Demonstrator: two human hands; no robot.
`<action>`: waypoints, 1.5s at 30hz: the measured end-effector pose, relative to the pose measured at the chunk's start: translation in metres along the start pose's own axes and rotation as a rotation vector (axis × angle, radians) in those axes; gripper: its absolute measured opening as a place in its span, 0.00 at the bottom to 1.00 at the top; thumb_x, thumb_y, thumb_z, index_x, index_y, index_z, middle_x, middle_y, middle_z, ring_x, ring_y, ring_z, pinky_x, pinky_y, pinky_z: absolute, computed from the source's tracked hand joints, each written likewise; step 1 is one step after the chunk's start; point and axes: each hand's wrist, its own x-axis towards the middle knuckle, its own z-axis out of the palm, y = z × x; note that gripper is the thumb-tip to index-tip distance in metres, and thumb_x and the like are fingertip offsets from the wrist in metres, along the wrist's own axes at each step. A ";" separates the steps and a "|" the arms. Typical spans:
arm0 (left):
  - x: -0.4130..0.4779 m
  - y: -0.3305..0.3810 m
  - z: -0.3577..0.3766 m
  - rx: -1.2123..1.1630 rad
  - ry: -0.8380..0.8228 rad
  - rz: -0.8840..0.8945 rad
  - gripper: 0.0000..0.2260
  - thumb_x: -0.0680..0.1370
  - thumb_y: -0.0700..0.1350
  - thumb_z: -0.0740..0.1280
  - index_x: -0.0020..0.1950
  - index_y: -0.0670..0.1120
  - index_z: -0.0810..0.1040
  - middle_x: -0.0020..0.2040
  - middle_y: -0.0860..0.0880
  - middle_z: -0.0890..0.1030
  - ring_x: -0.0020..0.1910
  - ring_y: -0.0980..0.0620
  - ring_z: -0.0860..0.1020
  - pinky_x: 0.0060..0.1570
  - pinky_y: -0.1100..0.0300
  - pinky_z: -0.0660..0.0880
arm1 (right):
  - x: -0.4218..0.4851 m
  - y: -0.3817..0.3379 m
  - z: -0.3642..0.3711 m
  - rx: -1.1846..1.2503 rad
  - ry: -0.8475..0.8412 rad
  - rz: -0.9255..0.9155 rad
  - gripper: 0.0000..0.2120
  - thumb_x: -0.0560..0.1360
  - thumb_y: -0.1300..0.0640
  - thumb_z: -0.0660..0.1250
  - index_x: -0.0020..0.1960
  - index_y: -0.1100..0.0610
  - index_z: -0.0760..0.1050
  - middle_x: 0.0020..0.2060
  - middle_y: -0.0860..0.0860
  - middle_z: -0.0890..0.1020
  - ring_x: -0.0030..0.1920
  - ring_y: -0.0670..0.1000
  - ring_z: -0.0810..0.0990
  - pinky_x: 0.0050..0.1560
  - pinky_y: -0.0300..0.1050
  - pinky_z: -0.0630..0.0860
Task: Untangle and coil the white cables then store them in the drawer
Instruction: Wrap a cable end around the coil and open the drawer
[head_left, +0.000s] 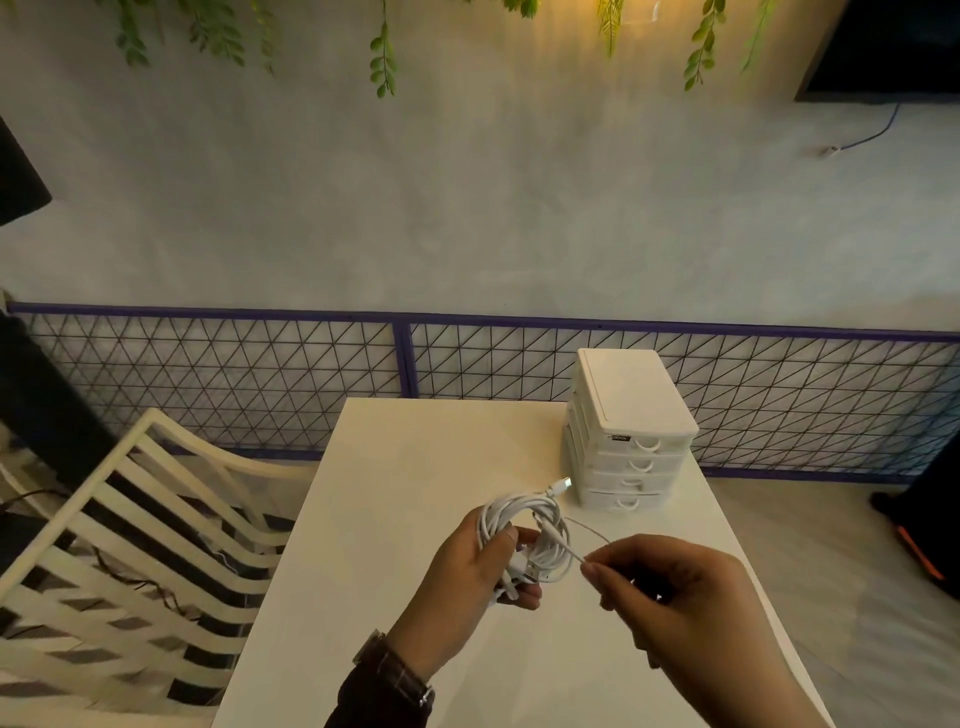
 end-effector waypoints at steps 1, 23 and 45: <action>-0.001 0.000 0.001 0.000 0.002 0.016 0.07 0.81 0.37 0.56 0.53 0.42 0.72 0.46 0.41 0.80 0.30 0.49 0.79 0.32 0.59 0.79 | 0.001 -0.002 0.000 -0.093 -0.019 0.018 0.10 0.68 0.59 0.73 0.32 0.47 0.82 0.24 0.40 0.80 0.22 0.45 0.74 0.24 0.36 0.72; -0.008 -0.002 0.019 0.397 -0.084 0.295 0.22 0.73 0.58 0.58 0.64 0.52 0.70 0.55 0.51 0.78 0.54 0.55 0.77 0.54 0.65 0.75 | 0.031 0.015 0.026 -0.533 0.379 -0.299 0.43 0.53 0.61 0.81 0.64 0.53 0.66 0.59 0.57 0.75 0.56 0.52 0.67 0.52 0.48 0.72; 0.002 -0.008 0.014 0.475 -0.230 0.128 0.07 0.77 0.47 0.57 0.51 0.56 0.72 0.42 0.47 0.79 0.32 0.54 0.77 0.41 0.56 0.78 | 0.065 -0.011 -0.013 -0.321 -0.463 -0.283 0.22 0.70 0.36 0.61 0.63 0.35 0.70 0.65 0.33 0.72 0.67 0.30 0.63 0.76 0.51 0.45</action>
